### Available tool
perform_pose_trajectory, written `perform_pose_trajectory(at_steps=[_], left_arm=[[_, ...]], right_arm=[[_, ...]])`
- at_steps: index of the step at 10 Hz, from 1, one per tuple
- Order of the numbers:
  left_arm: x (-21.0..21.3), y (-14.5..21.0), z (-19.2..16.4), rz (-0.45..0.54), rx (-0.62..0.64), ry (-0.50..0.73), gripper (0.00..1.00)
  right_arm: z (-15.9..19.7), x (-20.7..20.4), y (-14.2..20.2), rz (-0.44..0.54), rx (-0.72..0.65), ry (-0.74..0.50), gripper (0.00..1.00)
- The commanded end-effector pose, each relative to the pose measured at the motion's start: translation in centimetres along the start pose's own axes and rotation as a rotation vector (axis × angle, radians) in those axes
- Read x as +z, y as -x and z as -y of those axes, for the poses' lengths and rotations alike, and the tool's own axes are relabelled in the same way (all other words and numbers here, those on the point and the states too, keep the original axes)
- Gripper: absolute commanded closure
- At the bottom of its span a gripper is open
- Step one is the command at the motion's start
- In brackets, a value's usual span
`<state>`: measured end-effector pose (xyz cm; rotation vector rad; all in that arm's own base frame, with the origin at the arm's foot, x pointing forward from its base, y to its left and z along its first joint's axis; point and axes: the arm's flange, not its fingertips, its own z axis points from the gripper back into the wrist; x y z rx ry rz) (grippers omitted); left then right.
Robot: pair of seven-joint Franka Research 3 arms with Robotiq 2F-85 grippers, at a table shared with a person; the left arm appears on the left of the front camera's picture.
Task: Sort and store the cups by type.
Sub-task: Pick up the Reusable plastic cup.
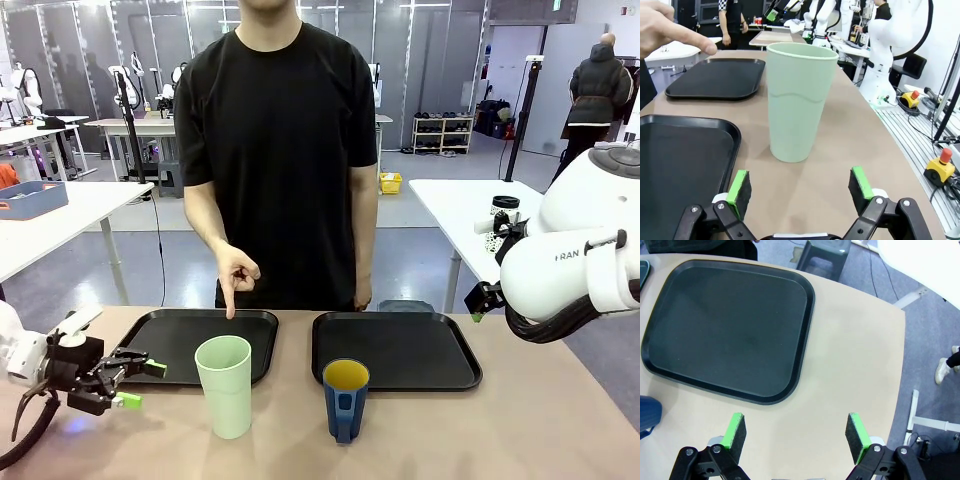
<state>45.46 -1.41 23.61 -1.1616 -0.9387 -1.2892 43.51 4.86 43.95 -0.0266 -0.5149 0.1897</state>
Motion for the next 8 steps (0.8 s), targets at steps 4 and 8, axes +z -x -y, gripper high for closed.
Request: perform_pose_trajectory(at_steps=[4, 8], left_arm=[[-4.1, 2.1, -0.1, 0.076, -0.152, -0.022, 0.00], [-8.1, 2.6, -0.6, 0.138, -0.146, -0.033, 0.00]], right_arm=[[0.0, -0.1, 0.2, -0.001, 0.000, -0.001, 0.00], [0.0, -0.1, 0.2, -0.001, 0.000, -0.001, 0.00]])
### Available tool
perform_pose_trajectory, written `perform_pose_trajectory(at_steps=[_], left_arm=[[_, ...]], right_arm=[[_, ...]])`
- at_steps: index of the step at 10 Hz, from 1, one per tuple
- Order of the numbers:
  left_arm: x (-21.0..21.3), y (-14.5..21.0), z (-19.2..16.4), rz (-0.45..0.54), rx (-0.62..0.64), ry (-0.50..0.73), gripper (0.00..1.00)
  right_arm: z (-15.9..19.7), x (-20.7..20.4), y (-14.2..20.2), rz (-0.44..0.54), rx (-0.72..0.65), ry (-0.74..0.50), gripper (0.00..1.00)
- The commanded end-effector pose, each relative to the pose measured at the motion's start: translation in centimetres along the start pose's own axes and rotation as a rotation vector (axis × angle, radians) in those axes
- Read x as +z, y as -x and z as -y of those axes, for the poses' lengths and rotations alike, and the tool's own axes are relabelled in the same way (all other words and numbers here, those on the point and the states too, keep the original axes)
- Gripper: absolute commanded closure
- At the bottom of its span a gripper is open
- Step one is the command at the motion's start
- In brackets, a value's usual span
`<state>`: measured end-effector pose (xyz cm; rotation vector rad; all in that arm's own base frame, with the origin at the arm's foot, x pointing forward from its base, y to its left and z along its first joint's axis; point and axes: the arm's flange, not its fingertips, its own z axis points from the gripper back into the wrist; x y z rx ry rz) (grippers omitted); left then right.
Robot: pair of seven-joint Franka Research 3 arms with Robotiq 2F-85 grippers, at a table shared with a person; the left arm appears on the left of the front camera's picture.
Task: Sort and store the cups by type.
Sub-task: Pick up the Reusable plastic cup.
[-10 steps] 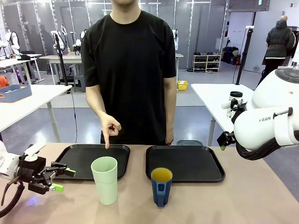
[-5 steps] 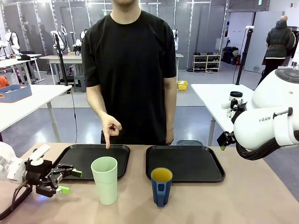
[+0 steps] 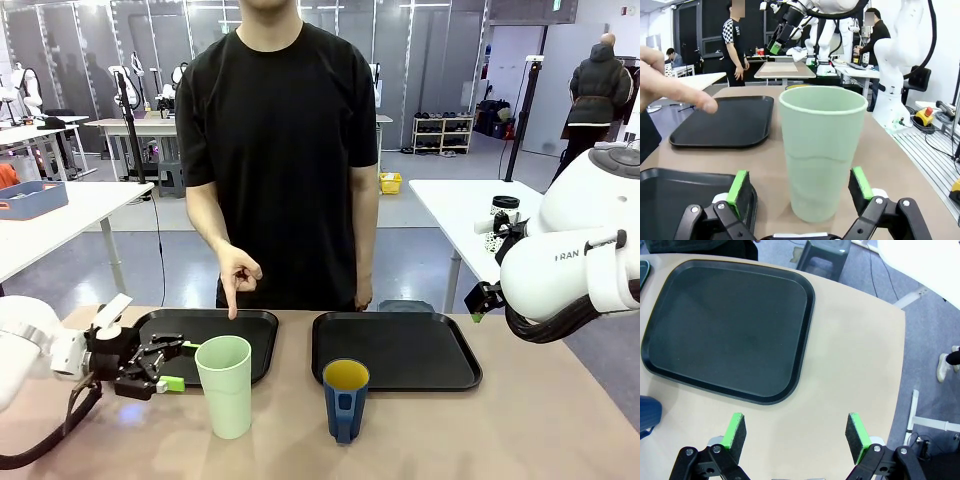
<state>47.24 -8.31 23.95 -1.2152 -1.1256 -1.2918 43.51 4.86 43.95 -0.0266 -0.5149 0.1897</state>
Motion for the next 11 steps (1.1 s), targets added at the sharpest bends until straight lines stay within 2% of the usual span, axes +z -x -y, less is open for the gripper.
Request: perform_pose_trajectory(at_steps=[1, 3, 4, 5, 9, 11], left_arm=[[-1.5, 4.9, 2.2, -0.004, -0.035, 0.009, 0.00], [-2.2, 4.8, 2.4, -0.021, -0.050, 0.030, 0.00], [-2.1, 4.9, 2.1, -0.093, -0.072, 0.031, 0.00], [-1.8, 0.7, 0.1, -0.003, 0.009, 0.035, 0.00], [-1.8, 0.8, 0.0, -0.025, 0.011, 0.036, 0.00], [-2.2, 0.9, -0.3, -0.027, 0.007, 0.090, 0.00]], right_arm=[[0.0, -0.1, 0.2, -0.001, 0.000, -0.001, 0.00], [0.0, -0.1, 0.2, -0.001, 0.000, -0.001, 0.00], [0.0, -0.1, 0.2, -0.001, 0.000, -0.001, 0.00], [0.0, -0.1, 0.2, -0.001, 0.000, -0.001, 0.00], [0.0, -0.1, 0.2, -0.001, 0.000, -0.001, 0.00], [0.0, -0.1, 0.2, -0.001, 0.000, -0.001, 0.00]])
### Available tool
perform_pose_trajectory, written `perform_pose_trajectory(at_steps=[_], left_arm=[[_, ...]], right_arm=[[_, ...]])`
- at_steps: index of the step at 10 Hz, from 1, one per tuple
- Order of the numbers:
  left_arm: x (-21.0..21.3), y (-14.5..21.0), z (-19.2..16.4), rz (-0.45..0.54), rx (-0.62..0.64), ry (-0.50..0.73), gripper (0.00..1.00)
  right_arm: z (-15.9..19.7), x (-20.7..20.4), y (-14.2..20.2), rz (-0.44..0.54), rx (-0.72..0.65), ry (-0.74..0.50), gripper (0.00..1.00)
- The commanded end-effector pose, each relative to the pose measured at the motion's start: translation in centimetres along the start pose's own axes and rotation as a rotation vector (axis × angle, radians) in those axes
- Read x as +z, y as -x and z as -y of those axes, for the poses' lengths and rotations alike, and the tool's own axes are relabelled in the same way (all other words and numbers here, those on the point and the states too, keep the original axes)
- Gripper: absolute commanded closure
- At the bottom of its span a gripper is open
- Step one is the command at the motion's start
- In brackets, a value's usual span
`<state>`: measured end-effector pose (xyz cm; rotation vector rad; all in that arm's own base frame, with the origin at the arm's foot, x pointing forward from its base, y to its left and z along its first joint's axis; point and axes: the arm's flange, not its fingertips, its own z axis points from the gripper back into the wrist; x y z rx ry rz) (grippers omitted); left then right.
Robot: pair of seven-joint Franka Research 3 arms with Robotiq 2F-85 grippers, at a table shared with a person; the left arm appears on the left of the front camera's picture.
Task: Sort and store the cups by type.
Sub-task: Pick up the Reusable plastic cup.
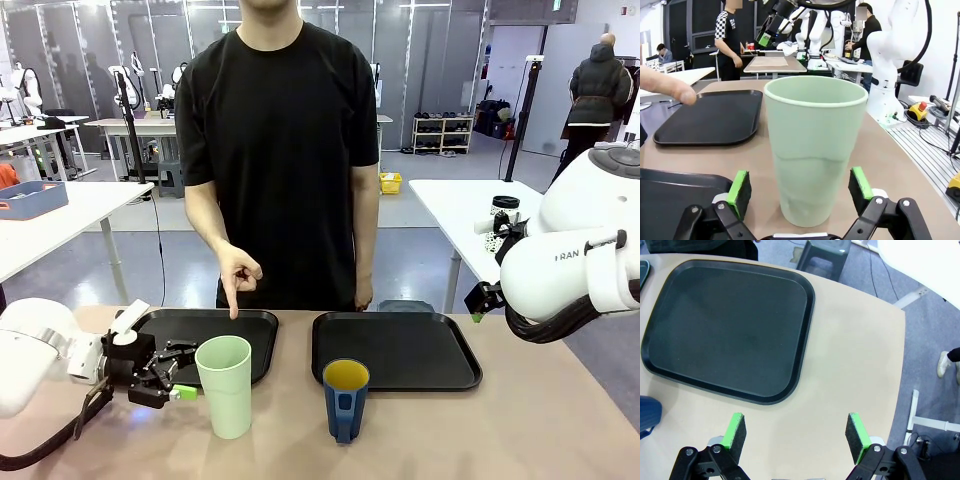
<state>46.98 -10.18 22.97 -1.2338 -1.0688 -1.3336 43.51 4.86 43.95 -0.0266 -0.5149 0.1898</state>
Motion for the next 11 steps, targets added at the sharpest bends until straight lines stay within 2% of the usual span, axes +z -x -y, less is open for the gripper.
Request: perform_pose_trajectory(at_steps=[1, 3, 11], left_arm=[[-0.5, 0.1, -0.4, 0.002, -0.015, 0.065, 0.00], [-1.3, 0.4, -0.3, -0.001, -0.029, 0.117, 0.00], [-5.2, 1.3, -0.4, 0.049, -0.052, 0.124, 0.00]], right_arm=[[0.0, -0.1, 0.2, -0.001, 0.000, -0.001, 0.00], [0.0, -0.1, 0.2, -0.001, 0.000, -0.001, 0.00], [0.0, -0.1, 0.2, -0.001, 0.000, -0.001, 0.00]])
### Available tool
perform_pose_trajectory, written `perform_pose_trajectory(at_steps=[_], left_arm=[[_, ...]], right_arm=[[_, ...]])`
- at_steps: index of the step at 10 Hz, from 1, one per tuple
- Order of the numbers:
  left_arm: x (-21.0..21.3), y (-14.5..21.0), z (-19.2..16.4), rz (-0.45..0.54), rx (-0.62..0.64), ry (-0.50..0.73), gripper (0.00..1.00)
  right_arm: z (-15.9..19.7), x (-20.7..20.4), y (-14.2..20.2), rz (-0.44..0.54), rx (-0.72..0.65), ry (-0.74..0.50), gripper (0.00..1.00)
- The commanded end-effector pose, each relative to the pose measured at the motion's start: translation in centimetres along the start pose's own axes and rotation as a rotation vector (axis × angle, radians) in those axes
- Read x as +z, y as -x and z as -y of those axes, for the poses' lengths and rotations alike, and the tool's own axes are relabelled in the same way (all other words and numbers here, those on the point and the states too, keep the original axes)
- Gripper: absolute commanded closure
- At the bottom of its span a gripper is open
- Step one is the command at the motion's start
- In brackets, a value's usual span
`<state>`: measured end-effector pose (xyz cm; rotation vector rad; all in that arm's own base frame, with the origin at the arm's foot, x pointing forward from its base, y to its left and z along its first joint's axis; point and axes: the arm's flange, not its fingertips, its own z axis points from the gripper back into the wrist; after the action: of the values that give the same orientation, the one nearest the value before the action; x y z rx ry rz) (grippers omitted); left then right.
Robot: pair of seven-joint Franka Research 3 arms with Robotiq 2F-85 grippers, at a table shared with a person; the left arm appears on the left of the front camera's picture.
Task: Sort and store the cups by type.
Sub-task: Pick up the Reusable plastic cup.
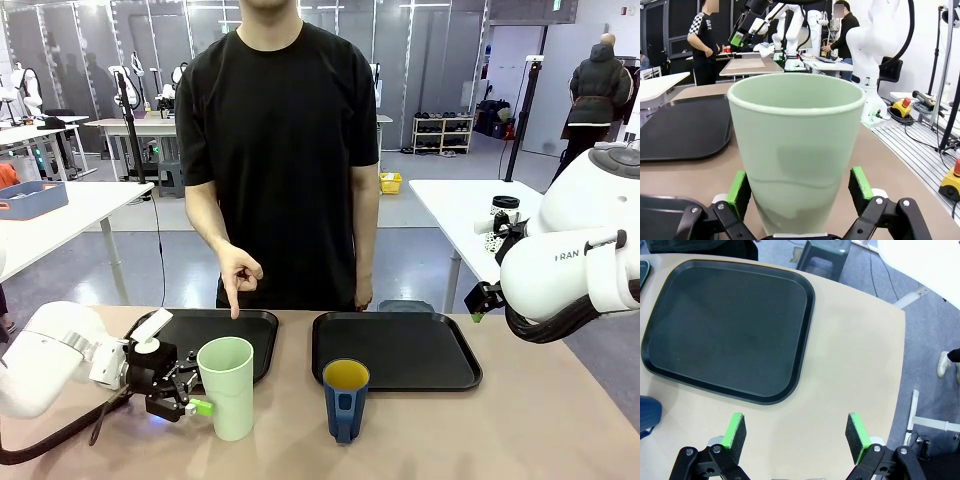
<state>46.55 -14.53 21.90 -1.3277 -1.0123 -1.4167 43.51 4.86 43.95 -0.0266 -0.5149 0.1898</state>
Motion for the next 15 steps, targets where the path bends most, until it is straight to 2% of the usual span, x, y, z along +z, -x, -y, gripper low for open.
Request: perform_pose_trajectory(at_steps=[1, 6, 7, 8, 9, 10, 11, 14, 15], left_arm=[[-1.4, 0.8, -0.5, 0.044, -0.051, -0.009, 0.00], [-3.9, 1.5, -0.4, 0.056, -0.040, 0.051, 0.00], [-3.9, 1.8, -0.5, 0.065, -0.036, 0.031, 0.00], [-3.6, 1.9, -0.6, 0.105, -0.057, 0.029, 0.07], [-3.3, 1.9, -0.6, 0.109, -0.038, 0.020, 0.19], [-3.2, 1.8, -0.6, 0.110, -0.035, 0.020, 0.26], [-3.1, 1.9, -0.6, 0.105, -0.029, 0.018, 0.39], [-3.1, 1.8, -0.8, 0.109, -0.028, 0.022, 0.65], [-3.1, 1.8, -0.7, 0.103, -0.034, 0.024, 0.77]], right_arm=[[0.0, -0.1, 0.2, -0.001, 0.000, -0.001, 0.00], [0.0, -0.1, 0.2, -0.001, 0.000, -0.001, 0.00], [0.0, -0.1, 0.2, -0.001, 0.000, -0.001, 0.00], [0.0, -0.1, 0.2, -0.001, 0.000, -0.001, 0.00], [0.0, -0.1, 0.2, -0.001, 0.000, -0.001, 0.00], [0.0, -0.1, 0.2, -0.001, 0.000, -0.001, 0.00], [0.0, -0.1, 0.2, -0.001, 0.000, -0.001, 0.00], [0.0, -0.1, 0.2, -0.001, 0.000, -0.001, 0.00], [0.0, -0.1, 0.2, -0.001, 0.000, -0.001, 0.00]])
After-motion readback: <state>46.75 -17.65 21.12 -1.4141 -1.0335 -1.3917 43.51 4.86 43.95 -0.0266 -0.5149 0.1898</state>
